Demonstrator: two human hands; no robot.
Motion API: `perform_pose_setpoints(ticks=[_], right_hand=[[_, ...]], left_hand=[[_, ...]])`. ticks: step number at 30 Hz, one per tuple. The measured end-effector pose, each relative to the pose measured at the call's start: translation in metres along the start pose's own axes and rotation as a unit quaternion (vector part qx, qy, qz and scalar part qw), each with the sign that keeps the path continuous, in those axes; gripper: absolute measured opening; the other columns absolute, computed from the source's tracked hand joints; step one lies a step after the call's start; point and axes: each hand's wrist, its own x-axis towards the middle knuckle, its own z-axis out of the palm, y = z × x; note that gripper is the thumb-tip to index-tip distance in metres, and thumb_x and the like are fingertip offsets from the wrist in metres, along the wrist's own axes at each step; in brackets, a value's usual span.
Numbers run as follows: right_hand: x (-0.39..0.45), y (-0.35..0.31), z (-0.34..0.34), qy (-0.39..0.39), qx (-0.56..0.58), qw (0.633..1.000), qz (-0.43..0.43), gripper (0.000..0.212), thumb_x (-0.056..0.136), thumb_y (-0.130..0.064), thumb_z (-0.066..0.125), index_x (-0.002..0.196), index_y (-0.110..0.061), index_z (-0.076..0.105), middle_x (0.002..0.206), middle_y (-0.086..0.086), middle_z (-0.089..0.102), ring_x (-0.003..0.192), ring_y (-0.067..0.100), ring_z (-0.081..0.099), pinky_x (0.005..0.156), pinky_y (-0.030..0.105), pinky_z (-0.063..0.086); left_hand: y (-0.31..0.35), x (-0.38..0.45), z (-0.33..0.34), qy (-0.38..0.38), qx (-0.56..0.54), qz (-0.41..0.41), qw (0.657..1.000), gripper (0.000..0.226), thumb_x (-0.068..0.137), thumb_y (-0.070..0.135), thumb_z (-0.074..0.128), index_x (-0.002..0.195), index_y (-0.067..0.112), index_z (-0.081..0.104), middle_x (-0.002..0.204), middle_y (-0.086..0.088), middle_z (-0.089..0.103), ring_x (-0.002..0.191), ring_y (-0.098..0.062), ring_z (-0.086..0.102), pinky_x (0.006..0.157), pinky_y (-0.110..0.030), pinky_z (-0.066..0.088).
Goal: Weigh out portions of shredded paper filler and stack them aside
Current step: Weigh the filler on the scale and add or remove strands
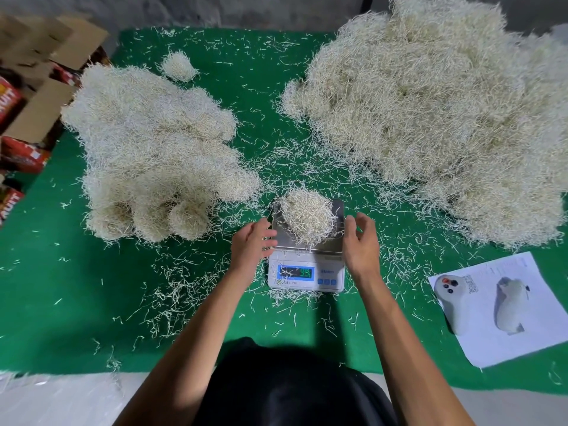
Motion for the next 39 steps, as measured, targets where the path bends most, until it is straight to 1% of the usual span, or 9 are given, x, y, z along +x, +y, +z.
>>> perform_pose_setpoints(ticks=[7,11,16,20,24,27,34,37,39], right_hand=[[0.006,-0.001,0.008,-0.01,-0.002,1.0,0.001,0.058,0.108,-0.05,0.042,0.151,-0.012,0.041,0.138,0.0,0.06,0.107,0.001,0.056,0.099,0.026,0.043],[0.007,0.004,0.011,-0.01,0.007,1.0,-0.004,0.052,0.109,-0.044,0.045,0.147,-0.01,0.043,0.097,-0.031,0.049,0.072,-0.027,0.056,0.061,-0.002,0.043],[0.026,-0.003,0.003,-0.015,-0.012,1.0,-0.016,0.045,0.108,-0.045,0.046,0.139,-0.012,0.05,0.111,-0.019,0.059,0.094,0.003,0.063,0.084,0.018,0.049],[0.061,-0.003,-0.009,-0.014,-0.034,0.999,-0.022,0.017,0.107,-0.032,0.053,0.119,-0.021,0.057,0.093,-0.024,0.062,0.077,-0.015,0.064,0.062,0.006,0.051],[0.1,0.004,-0.022,-0.062,-0.092,0.994,0.021,0.027,0.102,-0.024,0.063,0.125,-0.009,0.062,0.116,0.001,0.068,0.093,0.012,0.068,0.084,0.029,0.059],[0.131,0.003,-0.023,-0.117,-0.158,0.98,0.019,0.037,0.1,-0.024,0.068,0.131,-0.008,0.058,0.111,0.004,0.067,0.081,0.01,0.066,0.063,0.018,0.051],[0.21,-0.017,0.031,-0.225,-0.264,0.938,-0.03,0.045,0.097,-0.034,0.07,0.131,-0.008,0.059,0.115,0.009,0.07,0.094,0.021,0.071,0.064,0.011,0.049],[0.244,-0.025,0.067,-0.27,-0.278,0.921,-0.029,0.058,0.089,-0.043,0.075,0.134,-0.013,0.054,0.129,0.014,0.065,0.104,0.025,0.07,0.086,0.031,0.06],[0.263,-0.029,0.089,-0.283,-0.347,0.894,-0.038,0.089,0.084,-0.06,0.072,0.152,-0.017,0.036,0.158,0.019,0.04,0.127,0.034,0.06,0.104,0.045,0.054]], left_hand=[[-0.001,-0.001,-0.001,-0.001,-0.015,-0.011,1.0,0.033,0.101,0.043,0.055,0.113,0.015,0.067,0.1,0.0,0.076,0.086,-0.018,0.075,0.072,-0.028,0.061],[0.007,-0.002,0.007,-0.017,-0.039,-0.014,0.999,0.032,0.1,0.043,0.057,0.112,0.016,0.068,0.098,0.002,0.077,0.086,-0.018,0.074,0.076,-0.031,0.062],[0.045,0.004,0.048,-0.113,-0.03,0.04,0.992,0.033,0.102,0.04,0.057,0.111,0.01,0.069,0.098,-0.008,0.076,0.074,-0.017,0.068,0.06,-0.026,0.056],[0.069,0.021,0.074,-0.1,-0.02,0.052,0.993,0.03,0.102,0.035,0.057,0.109,0.008,0.068,0.096,-0.012,0.071,0.064,-0.013,0.058,0.049,-0.021,0.044],[0.084,0.04,0.078,-0.102,-0.014,0.105,0.989,0.03,0.104,0.029,0.054,0.108,0.002,0.067,0.08,-0.004,0.063,0.055,-0.008,0.05,0.045,-0.017,0.04],[0.096,0.059,0.08,-0.09,0.004,0.132,0.987,0.022,0.104,0.025,0.055,0.103,0.006,0.067,0.074,-0.002,0.062,0.052,-0.007,0.05,0.042,-0.018,0.04],[0.103,0.121,0.08,0.014,0.065,0.059,0.996,0.026,0.1,0.032,0.059,0.094,0.01,0.071,0.061,0.002,0.066,0.046,-0.006,0.056,0.042,-0.02,0.046],[0.101,0.147,0.076,0.021,0.068,0.072,0.995,0.026,0.102,0.033,0.058,0.091,0.012,0.069,0.069,-0.004,0.066,0.048,-0.007,0.056,0.046,-0.021,0.049],[0.099,0.163,0.073,0.029,0.042,0.057,0.997,0.025,0.102,0.03,0.059,0.099,0.008,0.069,0.075,-0.009,0.067,0.05,-0.007,0.056,0.046,-0.021,0.047]])
